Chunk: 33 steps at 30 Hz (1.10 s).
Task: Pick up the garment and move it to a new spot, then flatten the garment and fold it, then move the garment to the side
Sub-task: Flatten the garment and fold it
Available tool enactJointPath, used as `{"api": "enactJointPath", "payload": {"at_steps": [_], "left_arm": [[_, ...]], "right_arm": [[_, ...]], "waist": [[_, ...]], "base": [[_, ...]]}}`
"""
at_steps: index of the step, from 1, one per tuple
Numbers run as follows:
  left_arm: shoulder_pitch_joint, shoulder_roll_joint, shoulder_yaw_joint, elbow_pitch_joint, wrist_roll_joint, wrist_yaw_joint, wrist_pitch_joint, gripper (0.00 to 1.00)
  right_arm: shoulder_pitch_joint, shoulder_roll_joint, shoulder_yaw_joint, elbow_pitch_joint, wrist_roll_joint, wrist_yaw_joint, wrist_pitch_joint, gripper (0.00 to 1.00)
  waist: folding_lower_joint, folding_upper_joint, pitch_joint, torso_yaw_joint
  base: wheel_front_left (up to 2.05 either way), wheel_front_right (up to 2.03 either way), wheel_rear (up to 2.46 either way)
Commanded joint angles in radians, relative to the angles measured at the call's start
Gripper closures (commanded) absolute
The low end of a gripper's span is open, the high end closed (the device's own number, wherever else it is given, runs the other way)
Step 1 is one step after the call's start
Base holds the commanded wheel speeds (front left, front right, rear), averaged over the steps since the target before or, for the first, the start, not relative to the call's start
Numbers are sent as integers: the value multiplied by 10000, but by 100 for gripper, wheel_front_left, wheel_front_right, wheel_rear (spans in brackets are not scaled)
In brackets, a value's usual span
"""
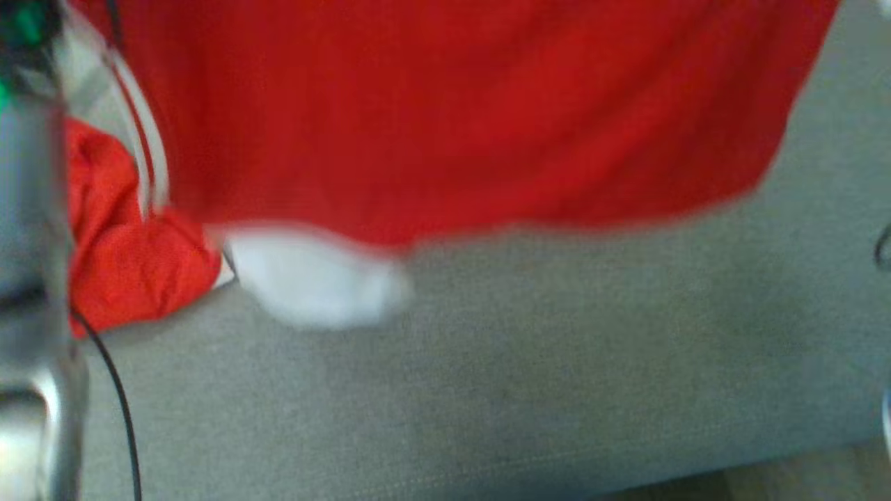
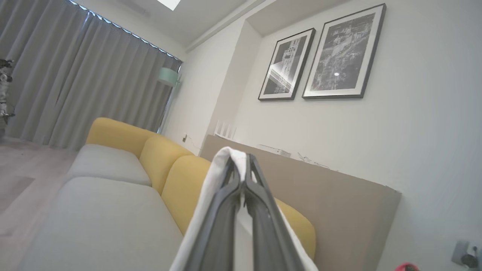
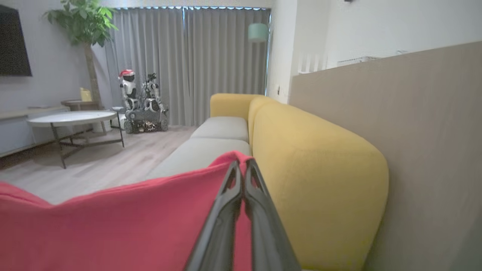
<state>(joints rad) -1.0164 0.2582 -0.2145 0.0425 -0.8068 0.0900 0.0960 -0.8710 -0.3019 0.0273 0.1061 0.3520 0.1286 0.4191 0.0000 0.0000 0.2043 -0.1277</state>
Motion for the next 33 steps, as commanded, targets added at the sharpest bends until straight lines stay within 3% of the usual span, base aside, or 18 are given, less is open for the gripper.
{"api": "enactJointPath", "payload": {"at_steps": [1,7,14,22,29,33], "left_arm": [[-1425,391,272,578,349,-283,-252,100],[-4444,131,441,3540,792,-833,-1715,100],[-5278,-264,307,5441,848,-1443,-2749,100],[-3589,-474,-399,6351,845,-1917,-2800,100],[-611,-270,-1400,6744,997,-2127,-2771,100],[1084,118,-1911,6846,916,-2177,-2537,100]], "right_arm": [[-1286,199,129,482,-95,21,-424,100],[-4439,647,-303,3509,-845,21,-2908,100],[-5382,1041,-995,6174,-528,21,-4896,100],[-4127,1133,-845,7921,249,21,-5534,100],[-2297,1147,59,9073,955,21,-4958,100],[-1268,833,779,9456,1288,21,-4496,100]], "waist": [[0,0,1321,-21],[0,0,2013,276],[0,0,2269,716],[0,0,2348,1007],[0,0,1812,1107],[0,0,1245,1107]], "base": [[0,0,0],[0,0,0],[0,0,0],[0,0,0],[0,0,0],[0,0,0]]}}
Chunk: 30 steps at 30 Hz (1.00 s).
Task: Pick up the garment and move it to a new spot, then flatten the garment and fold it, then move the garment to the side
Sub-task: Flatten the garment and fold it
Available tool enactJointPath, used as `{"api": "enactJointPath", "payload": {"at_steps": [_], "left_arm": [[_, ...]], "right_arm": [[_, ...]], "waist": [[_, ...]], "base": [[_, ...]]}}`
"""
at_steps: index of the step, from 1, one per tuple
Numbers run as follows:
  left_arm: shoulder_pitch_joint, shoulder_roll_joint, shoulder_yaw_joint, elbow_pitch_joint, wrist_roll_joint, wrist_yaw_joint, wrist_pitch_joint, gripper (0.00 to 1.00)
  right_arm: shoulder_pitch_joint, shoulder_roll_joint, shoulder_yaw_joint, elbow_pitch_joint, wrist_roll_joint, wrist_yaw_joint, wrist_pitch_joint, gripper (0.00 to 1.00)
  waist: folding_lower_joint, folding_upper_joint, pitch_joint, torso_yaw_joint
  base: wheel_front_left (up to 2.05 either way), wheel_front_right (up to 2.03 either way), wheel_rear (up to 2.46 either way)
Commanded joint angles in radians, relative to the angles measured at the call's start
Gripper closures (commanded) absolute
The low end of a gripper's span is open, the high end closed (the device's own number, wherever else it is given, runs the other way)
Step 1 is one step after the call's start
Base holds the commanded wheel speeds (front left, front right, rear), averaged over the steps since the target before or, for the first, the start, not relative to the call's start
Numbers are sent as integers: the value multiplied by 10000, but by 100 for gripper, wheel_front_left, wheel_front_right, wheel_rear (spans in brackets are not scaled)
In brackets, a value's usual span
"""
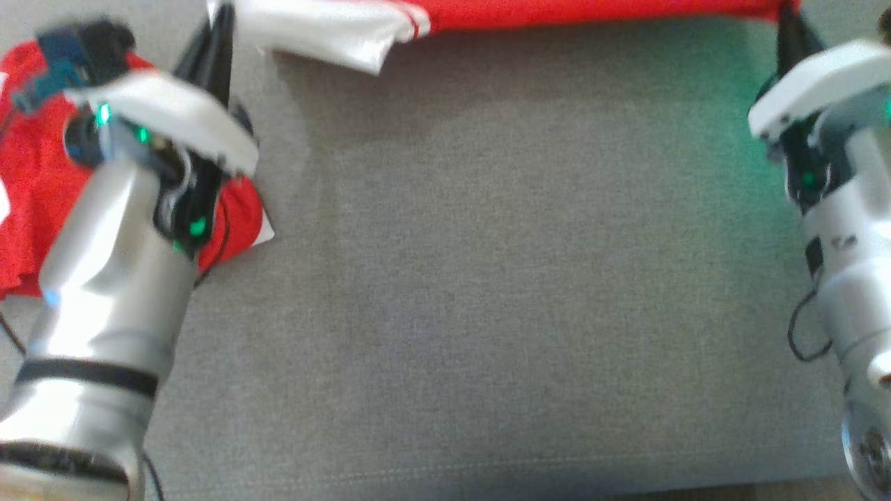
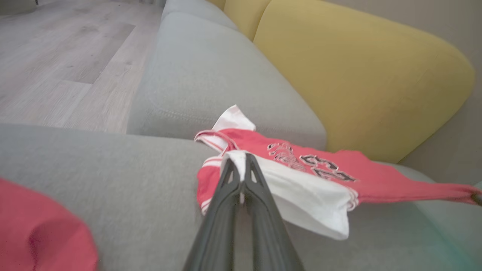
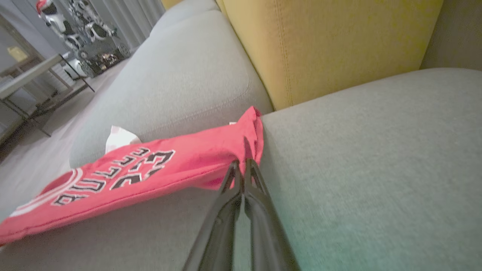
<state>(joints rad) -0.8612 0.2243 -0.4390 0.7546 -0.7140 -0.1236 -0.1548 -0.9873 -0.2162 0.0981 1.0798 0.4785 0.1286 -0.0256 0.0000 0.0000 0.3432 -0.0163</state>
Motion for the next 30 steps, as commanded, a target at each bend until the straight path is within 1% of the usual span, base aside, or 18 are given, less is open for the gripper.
{"api": "enactJointPath", "payload": {"at_steps": [1,6,13,24,27,28,29,30], "left_arm": [[-186,546,247,-308,-40,-47,26,100],[1077,1038,-346,-673,-219,-65,596,100],[2334,1895,-1150,-1872,-645,-69,1478,100],[3675,2983,-1888,-3898,-1522,-70,2921,100],[4059,3270,-1928,-4449,-1938,-70,3280,100],[4059,3270,-1928,-4449,-1938,-70,3280,100],[4297,3434,-1943,-4806,-2182,-70,3513,100],[4297,3434,-1943,-4806,-2182,-70,3513,100]], "right_arm": [[62,-69,217,-253,94,21,37,100],[774,-342,866,-167,423,21,508,100],[1536,-906,1892,-429,689,21,997,100],[2478,-2167,3450,-1155,1304,21,2222,100],[2740,-2538,3840,-1499,1586,21,2536,100],[2740,-2538,3840,-1499,1586,21,2536,100],[2932,-2784,4100,-1757,1814,21,2790,100],[2932,-2784,4100,-1757,1814,21,2790,100]], "waist": [[0,0,-245,-5],[0,0,-772,-5],[0,0,-1402,40],[0,0,-2057,26],[0,0,-2197,-17],[0,0,-2197,-17],[0,0,-2294,-39],[0,0,-2294,-39]], "base": [[0,0,0],[0,0,0],[0,0,0],[0,0,0],[0,0,0],[0,0,0],[0,0,0],[0,0,0]]}}
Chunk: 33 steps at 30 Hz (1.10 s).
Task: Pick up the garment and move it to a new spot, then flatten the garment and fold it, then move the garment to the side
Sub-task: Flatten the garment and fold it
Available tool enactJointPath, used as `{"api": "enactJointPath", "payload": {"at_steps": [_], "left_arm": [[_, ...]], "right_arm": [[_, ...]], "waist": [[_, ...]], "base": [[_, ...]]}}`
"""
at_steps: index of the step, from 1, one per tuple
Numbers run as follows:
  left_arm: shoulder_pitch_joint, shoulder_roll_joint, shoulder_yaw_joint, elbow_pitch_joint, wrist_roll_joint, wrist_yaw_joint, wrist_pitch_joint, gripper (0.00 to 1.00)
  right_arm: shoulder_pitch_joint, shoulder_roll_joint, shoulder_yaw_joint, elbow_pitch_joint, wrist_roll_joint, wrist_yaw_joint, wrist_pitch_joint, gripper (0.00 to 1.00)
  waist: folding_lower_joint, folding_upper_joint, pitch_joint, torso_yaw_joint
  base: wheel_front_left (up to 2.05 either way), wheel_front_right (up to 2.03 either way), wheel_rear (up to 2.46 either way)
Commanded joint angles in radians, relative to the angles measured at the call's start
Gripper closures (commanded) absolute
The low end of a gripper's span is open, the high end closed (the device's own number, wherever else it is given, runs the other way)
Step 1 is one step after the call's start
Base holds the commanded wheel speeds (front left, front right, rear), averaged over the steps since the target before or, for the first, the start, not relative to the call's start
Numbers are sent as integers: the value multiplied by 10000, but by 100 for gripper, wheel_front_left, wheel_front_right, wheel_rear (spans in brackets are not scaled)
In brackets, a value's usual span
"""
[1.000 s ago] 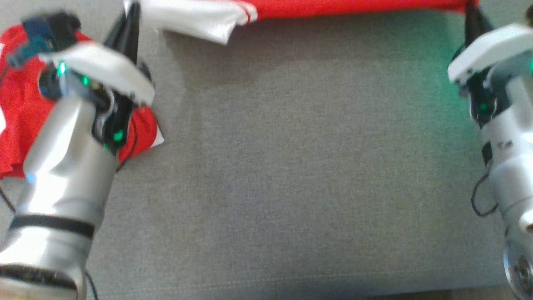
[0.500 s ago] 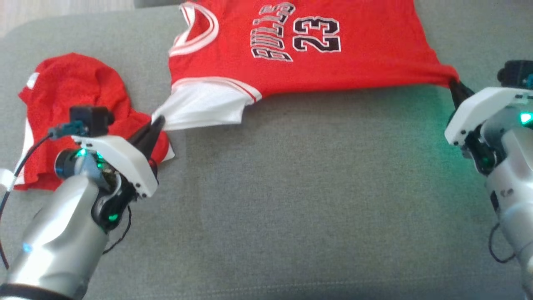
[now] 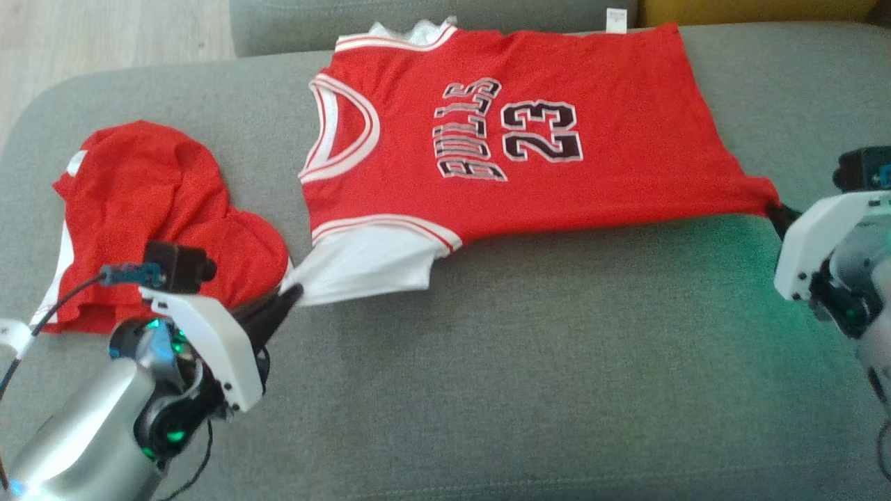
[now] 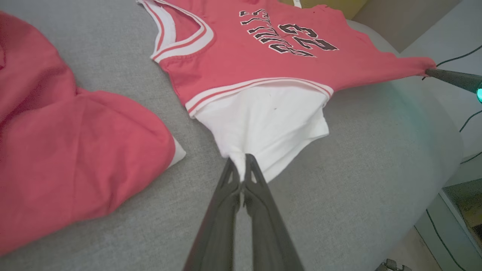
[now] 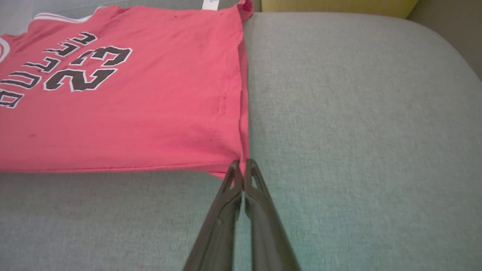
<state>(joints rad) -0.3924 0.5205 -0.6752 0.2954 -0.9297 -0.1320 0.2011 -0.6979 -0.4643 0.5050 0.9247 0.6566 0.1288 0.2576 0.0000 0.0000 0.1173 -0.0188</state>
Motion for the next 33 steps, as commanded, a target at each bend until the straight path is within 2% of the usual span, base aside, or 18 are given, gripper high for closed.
{"api": "enactJointPath", "payload": {"at_steps": [1,13,17,27,33], "left_arm": [[-265,538,412,-411,-165,14,91,100],[1096,1306,285,-2227,-1738,102,1657,100],[1554,1455,350,-2757,-2447,165,2036,100],[2321,2183,230,-3975,-3252,242,2900,100],[2274,2372,304,-4398,-3133,379,2926,100]], "right_arm": [[137,-436,168,-336,138,19,102,100],[1142,-1821,1151,-1499,1598,19,2442,100],[1439,-2171,1191,-1823,2046,19,3220,100],[2350,-2889,1112,-2833,3143,19,5476,100],[2544,-3010,722,-3339,3123,19,5760,100]], "waist": [[0,0,-92,-22],[0,0,-910,-47],[0,0,-1074,-62],[0,0,-1316,-169],[0,0,-1159,-253]], "base": [[0,0,0],[0,0,0],[0,0,0],[0,0,0],[0,0,0]]}}
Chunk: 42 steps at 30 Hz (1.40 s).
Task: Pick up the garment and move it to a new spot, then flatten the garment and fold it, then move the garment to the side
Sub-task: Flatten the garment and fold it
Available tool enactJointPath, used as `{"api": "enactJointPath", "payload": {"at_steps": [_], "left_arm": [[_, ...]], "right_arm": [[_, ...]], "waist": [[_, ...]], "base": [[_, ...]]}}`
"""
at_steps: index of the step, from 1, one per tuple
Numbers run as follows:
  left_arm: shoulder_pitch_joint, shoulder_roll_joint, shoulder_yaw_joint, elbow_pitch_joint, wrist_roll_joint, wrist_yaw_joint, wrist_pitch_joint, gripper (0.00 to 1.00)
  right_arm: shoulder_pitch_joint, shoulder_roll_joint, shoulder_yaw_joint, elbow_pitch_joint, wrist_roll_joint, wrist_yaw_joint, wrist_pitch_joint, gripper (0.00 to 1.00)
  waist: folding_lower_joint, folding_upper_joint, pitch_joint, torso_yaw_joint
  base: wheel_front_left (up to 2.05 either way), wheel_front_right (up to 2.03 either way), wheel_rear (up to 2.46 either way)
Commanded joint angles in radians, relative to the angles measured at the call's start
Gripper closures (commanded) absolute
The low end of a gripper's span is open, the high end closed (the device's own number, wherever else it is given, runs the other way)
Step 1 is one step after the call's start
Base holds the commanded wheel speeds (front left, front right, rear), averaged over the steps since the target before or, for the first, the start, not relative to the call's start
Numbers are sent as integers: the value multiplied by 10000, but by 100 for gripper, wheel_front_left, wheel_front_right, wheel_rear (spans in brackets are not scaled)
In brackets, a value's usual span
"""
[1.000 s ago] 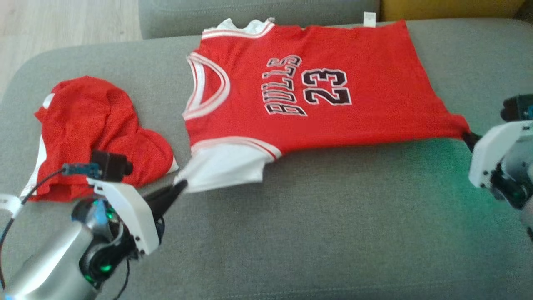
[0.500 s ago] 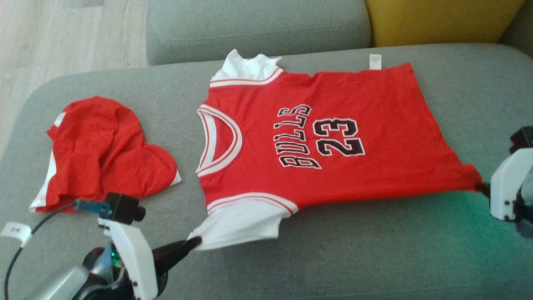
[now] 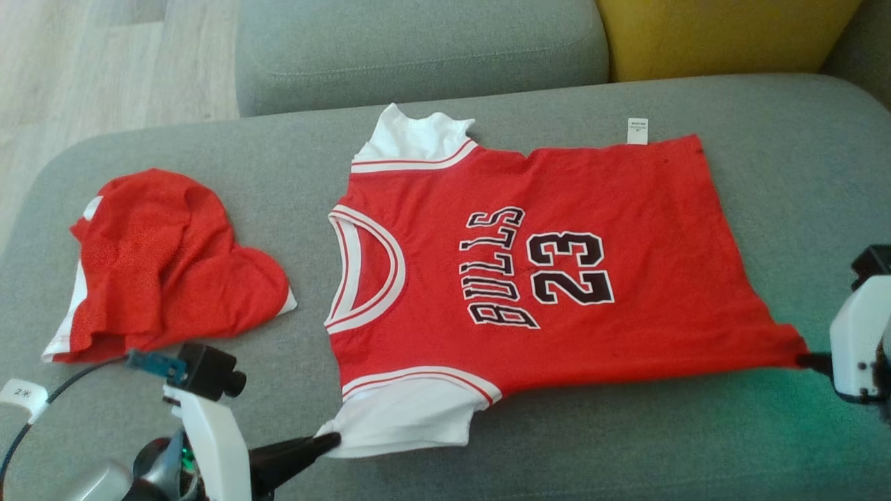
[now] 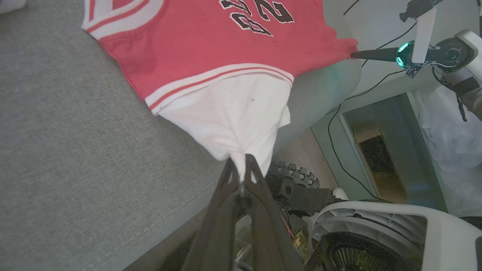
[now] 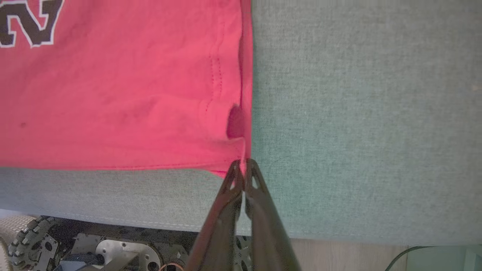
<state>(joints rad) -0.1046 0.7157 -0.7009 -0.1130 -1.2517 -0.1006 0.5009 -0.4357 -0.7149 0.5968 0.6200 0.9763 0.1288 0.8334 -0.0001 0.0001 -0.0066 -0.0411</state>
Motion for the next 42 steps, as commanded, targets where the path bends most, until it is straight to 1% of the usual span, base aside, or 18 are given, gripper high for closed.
{"api": "enactJointPath", "payload": {"at_steps": [1,6,11,17,24,31,37,38,39,42], "left_arm": [[-678,451,595,-345,140,81,-78,100],[-1249,583,820,-435,367,89,-47,100],[-2026,463,1022,-353,479,32,-10,100],[-3369,26,1117,189,707,-84,70,100],[-4868,-764,1041,1320,995,-214,-130,100],[-6119,-1366,669,2543,1380,-287,-502,100],[-6789,-1600,208,3396,1699,-297,-855,100],[-6891,-1615,193,3613,1835,-298,-996,63],[-6989,-1647,183,3859,1991,-298,-1154,0],[-7212,-1867,301,4549,2297,-166,-1771,0]], "right_arm": [[-116,-474,-278,-337,-147,19,6,100],[-579,-239,-669,-608,-737,19,-131,100],[-1074,54,-982,-623,-1249,19,-215,100],[-1911,547,-1251,-491,-2039,19,-252,100],[-2507,1042,-1325,-236,-2742,19,-349,100],[-2871,1422,-1317,62,-3139,19,-566,100],[-3095,1581,-1220,136,-3315,19,-1158,100],[-3160,1615,-1271,177,-3393,19,-1380,57],[-3218,1667,-1366,287,-3473,19,-1595,0],[-3354,1871,-1634,629,-3754,19,-2191,0]], "waist": [[1,-1,142,-44],[1,-1,598,-76],[1,-1,1074,-34],[1,-1,1721,-52],[1,-1,2257,-86],[1,-1,2630,-203],[1,-1,2879,-308],[1,-1,2920,-322],[1,-1,2949,-334],[1,-1,2969,-369]], "base": [[0,0,0],[0,0,0],[0,0,0],[0,0,0],[0,0,0],[0,0,0],[0,0,0],[0,0,0],[0,0,0],[0,0,0]]}}
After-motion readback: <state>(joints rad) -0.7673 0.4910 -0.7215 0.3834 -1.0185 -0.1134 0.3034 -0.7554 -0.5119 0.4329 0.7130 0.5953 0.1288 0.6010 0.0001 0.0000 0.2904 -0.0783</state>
